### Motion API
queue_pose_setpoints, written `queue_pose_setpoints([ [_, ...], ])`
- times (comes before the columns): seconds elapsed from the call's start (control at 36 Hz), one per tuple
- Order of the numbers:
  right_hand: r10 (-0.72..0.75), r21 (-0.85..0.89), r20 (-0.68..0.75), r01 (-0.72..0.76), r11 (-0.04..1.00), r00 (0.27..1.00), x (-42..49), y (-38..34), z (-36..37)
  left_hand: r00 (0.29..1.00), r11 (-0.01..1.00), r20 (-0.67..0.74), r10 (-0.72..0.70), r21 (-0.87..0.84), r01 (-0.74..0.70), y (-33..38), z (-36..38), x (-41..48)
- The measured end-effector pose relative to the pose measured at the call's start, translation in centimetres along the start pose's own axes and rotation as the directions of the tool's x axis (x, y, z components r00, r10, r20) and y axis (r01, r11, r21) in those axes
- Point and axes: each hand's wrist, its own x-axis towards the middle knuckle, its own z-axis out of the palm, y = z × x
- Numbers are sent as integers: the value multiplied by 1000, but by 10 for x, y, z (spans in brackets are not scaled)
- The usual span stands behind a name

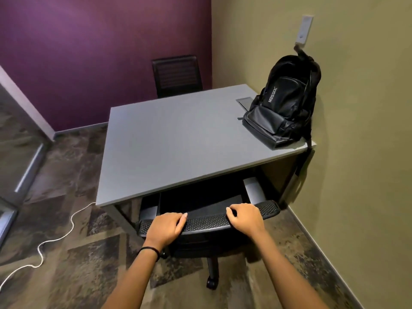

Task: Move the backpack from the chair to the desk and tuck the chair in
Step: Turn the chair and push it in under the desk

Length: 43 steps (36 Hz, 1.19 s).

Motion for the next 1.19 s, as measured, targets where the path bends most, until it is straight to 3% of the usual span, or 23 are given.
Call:
queue_pose_setpoints([
  [0.31,-65,-5,53,66,998,996,48,24,-10,991,991,17,-135,-11,135,10,9,42],
  [0.44,-80,-36,72,83,996,994,69,29,-14,957,945,27,-289,-155,290,7,10,62],
  [0.64,-84,-51,63,88,995,994,100,41,-19,955,940,123,-271,-180,290,5,14,96],
  [0.97,-119,-51,93,124,991,989,151,63,-23,929,917,26,-369,-154,369,9,25,141],
  [1.19,-133,-82,85,140,987,987,184,78,-19,921,910,48,-387,-138,390,11,24,171],
])
